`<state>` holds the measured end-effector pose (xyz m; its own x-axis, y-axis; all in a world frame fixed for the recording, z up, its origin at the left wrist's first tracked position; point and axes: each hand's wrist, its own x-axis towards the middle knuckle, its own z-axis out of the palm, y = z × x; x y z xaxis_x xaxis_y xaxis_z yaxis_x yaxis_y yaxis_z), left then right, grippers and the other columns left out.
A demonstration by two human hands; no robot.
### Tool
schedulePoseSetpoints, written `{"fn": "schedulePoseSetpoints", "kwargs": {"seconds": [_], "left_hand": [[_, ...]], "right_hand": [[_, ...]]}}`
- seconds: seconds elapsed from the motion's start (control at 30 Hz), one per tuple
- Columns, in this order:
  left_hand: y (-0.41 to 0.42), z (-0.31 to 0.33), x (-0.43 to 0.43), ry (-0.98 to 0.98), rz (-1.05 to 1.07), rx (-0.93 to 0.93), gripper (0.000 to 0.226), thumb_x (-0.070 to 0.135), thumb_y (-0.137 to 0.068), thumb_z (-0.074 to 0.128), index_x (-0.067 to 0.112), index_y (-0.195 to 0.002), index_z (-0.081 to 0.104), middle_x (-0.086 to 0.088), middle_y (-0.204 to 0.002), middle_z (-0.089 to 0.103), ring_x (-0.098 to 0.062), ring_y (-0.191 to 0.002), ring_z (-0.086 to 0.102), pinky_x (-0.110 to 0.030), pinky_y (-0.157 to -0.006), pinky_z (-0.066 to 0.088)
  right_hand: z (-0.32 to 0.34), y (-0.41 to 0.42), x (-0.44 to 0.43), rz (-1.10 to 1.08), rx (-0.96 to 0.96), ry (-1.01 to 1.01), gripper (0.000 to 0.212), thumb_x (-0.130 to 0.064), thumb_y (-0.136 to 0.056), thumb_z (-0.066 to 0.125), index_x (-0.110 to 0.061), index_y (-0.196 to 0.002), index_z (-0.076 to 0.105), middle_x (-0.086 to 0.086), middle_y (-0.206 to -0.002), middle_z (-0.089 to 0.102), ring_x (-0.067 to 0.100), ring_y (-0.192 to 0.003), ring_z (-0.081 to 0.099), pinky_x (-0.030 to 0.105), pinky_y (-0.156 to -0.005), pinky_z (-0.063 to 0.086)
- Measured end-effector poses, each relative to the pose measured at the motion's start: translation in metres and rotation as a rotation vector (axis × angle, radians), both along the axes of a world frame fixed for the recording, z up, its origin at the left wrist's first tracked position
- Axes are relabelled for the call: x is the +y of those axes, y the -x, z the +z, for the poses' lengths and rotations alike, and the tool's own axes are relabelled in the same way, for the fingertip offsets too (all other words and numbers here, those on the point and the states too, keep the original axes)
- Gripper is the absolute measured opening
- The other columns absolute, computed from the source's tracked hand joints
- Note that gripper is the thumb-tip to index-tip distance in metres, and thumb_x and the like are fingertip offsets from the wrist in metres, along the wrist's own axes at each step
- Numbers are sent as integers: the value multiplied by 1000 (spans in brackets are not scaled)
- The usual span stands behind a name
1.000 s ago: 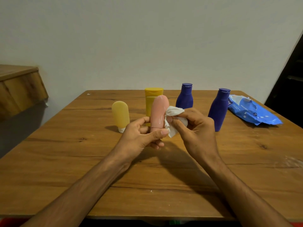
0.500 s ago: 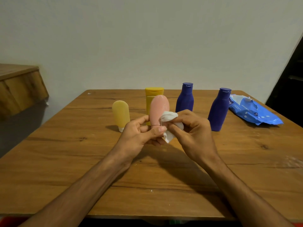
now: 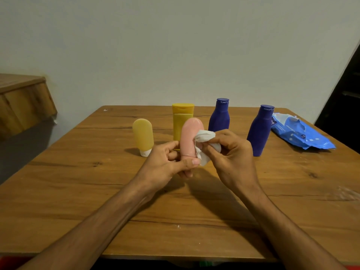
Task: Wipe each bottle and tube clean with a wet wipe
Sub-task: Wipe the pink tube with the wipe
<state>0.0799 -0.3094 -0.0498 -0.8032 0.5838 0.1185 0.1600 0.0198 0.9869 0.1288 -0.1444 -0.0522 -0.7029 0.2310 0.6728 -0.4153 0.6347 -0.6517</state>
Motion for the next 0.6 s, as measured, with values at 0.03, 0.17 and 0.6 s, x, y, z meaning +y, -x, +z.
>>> {"fn": "schedulePoseSetpoints", "kwargs": {"seconds": [0.03, 0.17, 0.6], "left_hand": [[0, 0, 0, -20, 7, -22, 49, 23, -70, 76, 14, -115, 62, -11, -93, 75, -18, -70, 68, -27, -65, 57], [0, 0, 0, 0, 10, -22, 52, 25, -68, 75, 13, -116, 61, -10, -92, 75, -16, -70, 69, -26, -65, 57], [-9, 0, 3, 100, 84, 161, 45, 15, -76, 79, 40, -104, 54, 16, -100, 68, 3, -94, 68, -23, -78, 58]], "right_hand": [[0, -1, 0, 46, -27, -23, 16, -17, -82, 67, -15, -97, 72, -3, -95, 66, 10, -89, 63, 31, -73, 56], [3, 0, 6, 130, -103, -55, 18, -11, -81, 69, -15, -99, 72, -5, -98, 66, 8, -92, 63, 28, -77, 56], [0, 1, 3, 30, -28, -90, 21, -20, -80, 68, -17, -100, 72, -4, -97, 65, 9, -91, 62, 34, -73, 56]]}}
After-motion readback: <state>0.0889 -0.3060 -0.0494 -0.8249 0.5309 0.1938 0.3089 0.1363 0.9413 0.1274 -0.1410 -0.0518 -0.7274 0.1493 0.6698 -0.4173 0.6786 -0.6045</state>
